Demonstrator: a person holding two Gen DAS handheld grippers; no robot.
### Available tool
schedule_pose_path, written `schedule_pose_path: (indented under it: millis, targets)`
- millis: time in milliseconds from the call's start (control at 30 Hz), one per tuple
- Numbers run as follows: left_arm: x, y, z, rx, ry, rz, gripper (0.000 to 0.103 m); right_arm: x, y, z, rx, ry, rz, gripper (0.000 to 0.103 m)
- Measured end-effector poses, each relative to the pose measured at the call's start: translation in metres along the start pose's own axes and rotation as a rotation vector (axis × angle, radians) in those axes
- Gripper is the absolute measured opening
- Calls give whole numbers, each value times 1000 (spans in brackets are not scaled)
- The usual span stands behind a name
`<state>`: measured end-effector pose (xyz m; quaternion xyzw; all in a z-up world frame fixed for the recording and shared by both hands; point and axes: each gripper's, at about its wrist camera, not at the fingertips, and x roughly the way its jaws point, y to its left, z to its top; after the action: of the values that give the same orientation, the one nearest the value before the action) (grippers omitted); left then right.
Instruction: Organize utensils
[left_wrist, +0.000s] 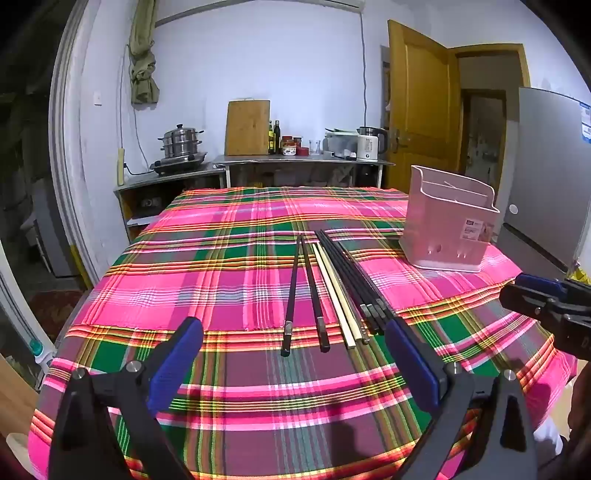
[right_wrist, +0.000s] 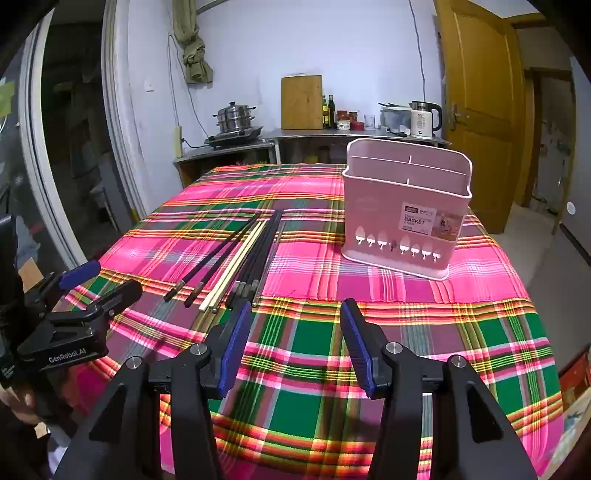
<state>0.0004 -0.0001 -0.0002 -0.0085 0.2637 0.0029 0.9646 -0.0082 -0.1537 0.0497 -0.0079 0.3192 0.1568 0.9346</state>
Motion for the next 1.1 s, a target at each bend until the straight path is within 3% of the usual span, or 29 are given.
schedule_pose_path:
  millis: [1100]
  targets:
    - [-7,-5,-1,-5,-14,-21,100,-9,-5,-4,26,-35,-22,51]
